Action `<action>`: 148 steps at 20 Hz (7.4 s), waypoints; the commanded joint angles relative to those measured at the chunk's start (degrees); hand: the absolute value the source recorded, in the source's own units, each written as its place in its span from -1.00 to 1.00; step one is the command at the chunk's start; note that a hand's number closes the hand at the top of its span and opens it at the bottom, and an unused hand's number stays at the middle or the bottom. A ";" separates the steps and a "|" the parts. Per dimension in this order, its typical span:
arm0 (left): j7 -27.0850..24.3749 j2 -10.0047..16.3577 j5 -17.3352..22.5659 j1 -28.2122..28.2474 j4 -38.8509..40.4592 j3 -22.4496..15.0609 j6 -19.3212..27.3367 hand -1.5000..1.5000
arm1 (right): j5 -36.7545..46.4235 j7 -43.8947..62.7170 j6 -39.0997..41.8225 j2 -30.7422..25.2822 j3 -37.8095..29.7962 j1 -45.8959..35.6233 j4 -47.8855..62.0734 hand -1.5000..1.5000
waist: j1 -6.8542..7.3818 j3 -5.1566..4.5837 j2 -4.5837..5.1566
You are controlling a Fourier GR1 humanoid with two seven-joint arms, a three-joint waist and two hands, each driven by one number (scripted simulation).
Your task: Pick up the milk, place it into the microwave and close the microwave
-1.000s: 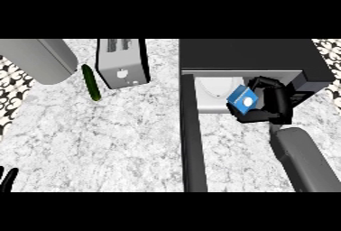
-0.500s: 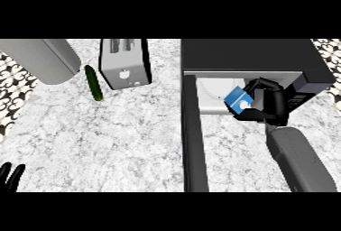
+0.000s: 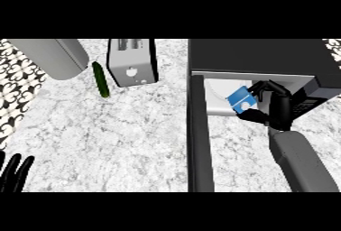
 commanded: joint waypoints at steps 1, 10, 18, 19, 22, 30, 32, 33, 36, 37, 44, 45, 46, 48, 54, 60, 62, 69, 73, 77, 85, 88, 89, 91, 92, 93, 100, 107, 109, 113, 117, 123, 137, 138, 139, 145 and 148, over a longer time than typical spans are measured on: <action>0.20 0.55 -0.58 -1.28 0.63 -0.34 -0.38 -1.00 | 0.77 10.88 -2.76 -0.12 -1.44 -11.40 10.54 1.00 | 5.09 -0.61 3.62; 0.80 1.89 -3.84 -2.93 -0.39 -0.71 -0.26 -1.00 | 5.67 2.77 -17.41 -2.97 -3.70 -5.63 8.07 -1.00 | 7.95 -0.82 4.42; 2.37 2.04 -5.89 -5.98 0.34 -2.57 0.39 -1.00 | 8.44 2.64 -20.71 -1.78 -3.92 -4.56 7.53 -1.00 | 8.79 -0.69 4.80; 1.99 2.10 -6.13 -5.17 0.81 -2.52 0.02 -1.00 | 10.58 1.62 -22.74 -4.83 -4.58 -0.13 7.67 -1.00 | 8.97 -1.08 5.49; 2.15 1.95 -6.59 -7.46 1.47 -3.57 0.12 -1.00 | 6.24 4.11 -14.29 -0.71 -2.66 -2.29 6.19 -1.00 | 9.77 -0.65 5.32; 2.87 1.60 -8.22 -9.07 2.52 -5.28 0.45 -1.00 | 4.29 3.54 -11.00 1.83 -1.89 -2.76 7.57 -1.00 | 9.29 -0.50 4.94; 2.88 1.72 -8.55 -8.89 1.57 -5.72 0.22 -1.00 | 4.74 4.52 -10.67 1.29 -1.77 -3.59 9.00 -1.00 | 9.37 -0.55 4.47; 2.85 0.93 -8.94 -8.74 2.00 -6.28 0.76 -1.00 | 4.22 4.16 -10.73 2.20 -2.08 -3.82 9.75 -1.00 | 9.07 -0.47 4.51; 3.68 0.59 -9.89 -9.27 2.13 -7.21 1.27 -1.00 | 4.68 11.13 -9.19 0.89 -2.17 -11.65 16.91 -1.00 | 8.03 -0.46 4.21; 2.89 -0.03 -11.39 -8.00 2.73 -7.65 1.65 -1.00 | 4.46 13.50 -7.71 -0.92 -2.80 -14.04 18.93 -1.00 | 7.33 -0.52 3.80; 4.19 -1.54 -13.71 -8.66 2.26 -10.09 3.29 -1.00 | 5.17 16.02 -4.30 -2.35 -4.47 -24.97 31.59 -1.00 | 5.44 -0.35 3.98; 3.08 -2.31 -14.56 -8.07 2.39 -11.28 3.28 -1.00 | 5.02 14.50 -3.89 -2.50 -4.97 -24.53 32.83 -1.00 | 5.17 -0.33 3.99; 3.49 -2.23 -14.71 -8.58 1.77 -11.15 3.58 -1.00 | 4.58 13.39 -1.61 -2.64 -5.26 -24.99 33.54 -1.00 | 5.00 -0.27 4.07; 4.55 -3.20 -15.95 -9.61 0.47 -12.97 4.56 -1.00 | 4.14 12.78 1.08 -3.24 -5.93 -26.65 35.31 -1.00 | 4.03 -0.23 3.90; 4.14 -3.37 -17.45 -7.74 0.51 -14.06 6.12 -1.00 | 3.44 7.85 4.26 -1.53 -7.78 -27.37 40.79 -1.00 | 2.56 -0.36 3.27; 3.45 -3.39 -19.48 -7.42 1.74 -18.76 8.94 -1.00 | 2.01 0.76 8.96 -1.18 -10.12 -24.32 43.59 -1.00 | 0.94 -0.40 2.77; 1.17 -2.71 -18.74 -9.53 6.06 -16.49 6.77 -1.00 | 1.94 0.35 7.71 -0.24 -10.70 -25.26 44.93 -1.00 | 1.26 -0.42 3.17; 5.39 -3.38 -20.53 -11.08 6.55 -22.10 8.74 -1.00 | 0.59 -3.45 16.36 2.39 -12.12 -22.46 45.06 -1.00 | -1.08 -0.52 1.98; 3.56 -1.43 -21.73 -12.56 9.77 -23.47 5.17 -1.00 | 0.48 -6.43 17.92 5.10 -12.09 -19.34 43.88 -1.00 | -1.78 -0.57 1.64; 7.46 -0.13 -20.49 -18.12 13.15 -22.91 2.86 1.00 | 0.64 -6.16 21.15 2.99 -11.54 -15.85 41.14 -1.00 | -3.13 -0.63 1.24; 6.85 -3.30 -25.66 -23.71 21.40 -26.71 4.82 1.00 | 1.49 -9.10 23.14 4.29 -8.25 -1.66 28.71 -1.00 | -4.78 -0.75 0.70; 4.36 -3.34 -31.15 -26.55 26.57 -30.62 9.58 1.00 | 1.96 -8.06 22.71 5.53 -6.19 3.70 21.36 -1.00 | -5.07 -0.77 0.65; 5.81 -2.53 -31.65 -27.20 25.75 -27.96 6.61 1.00 | 2.17 -9.50 22.27 5.45 -5.80 7.18 19.91 -1.00 | -5.28 -0.77 0.60; 6.79 -3.36 -33.17 -26.85 27.82 -32.93 6.99 1.00 | 2.05 -6.17 23.48 3.76 -4.74 9.80 14.37 -1.00 | -5.62 -0.82 0.48; 5.53 -3.37 -33.54 -29.37 32.31 -31.71 5.97 1.00 | 1.10 -4.46 24.72 3.19 -4.91 10.50 12.10 -1.00 | -6.31 -0.87 0.50; 4.88 -3.25 -32.49 -29.28 33.07 -32.27 4.24 1.00 | 1.56 -6.30 25.58 1.50 -4.50 14.13 10.14 -1.00 | -5.70 -0.81 0.69; 1.46 -3.38 -31.40 -32.60 44.70 -44.88 13.58 1.00 | -1.71 -0.21 27.21 -2.96 -4.30 28.20 -11.86 -1.00 | -6.01 -0.84 0.87; -0.20 -3.38 -28.20 -38.76 52.80 -55.81 20.08 1.00 | -7.01 7.06 28.59 -7.42 -7.08 41.89 -33.11 -1.00 | -6.13 -0.83 1.06; 1.23 -3.39 -25.32 -44.15 55.25 -62.25 27.41 1.00 | -6.41 5.53 28.59 -5.91 -6.09 42.42 -33.79 -1.00 | -6.37 -0.79 1.28; 1.33 -3.38 -19.12 -48.96 57.40 -67.00 37.69 1.00 | -11.38 10.05 32.03 -8.69 -8.12 43.77 -40.71 -1.00 | -7.24 -0.83 1.49; 0.86 -3.36 -12.91 -51.54 57.80 -68.52 45.87 1.00 | -14.27 10.44 35.73 -9.72 -7.87 47.82 -44.83 -1.00 | -8.96 -0.88 1.62; -1.47 -3.35 -4.63 -56.44 57.09 -68.33 53.12 1.00 | -16.93 13.15 38.38 -13.06 -9.31 44.78 -46.90 -1.00 | -10.31 -1.00 2.33; -3.10 -3.38 7.61 -71.07 63.43 -62.51 60.76 1.00 | -22.98 16.53 46.79 -18.89 -8.22 44.94 -55.87 -1.00 | -16.93 -1.01 3.48; -2.97 -3.38 8.62 -72.23 63.66 -62.19 60.79 1.00 | -23.47 16.03 47.15 -19.01 -8.75 44.35 -55.53 -1.00 | -17.46 -0.93 3.69; -2.72 -3.38 9.18 -74.06 64.84 -61.06 61.00 1.00 | -24.18 16.98 47.18 -19.56 -8.90 44.32 -56.11 -1.00 | -17.46 -0.97 3.74; -6.37 -3.39 16.01 -76.25 66.07 -54.96 62.64 1.00 | -26.96 17.79 48.31 -20.55 -9.63 44.30 -57.22 -1.00 | -19.58 -1.29 4.85; -8.23 -3.39 18.17 -77.72 68.24 -53.95 61.91 1.00 | -28.01 18.46 48.74 -20.95 -9.36 44.07 -58.21 -1.00 | -20.40 -1.19 5.27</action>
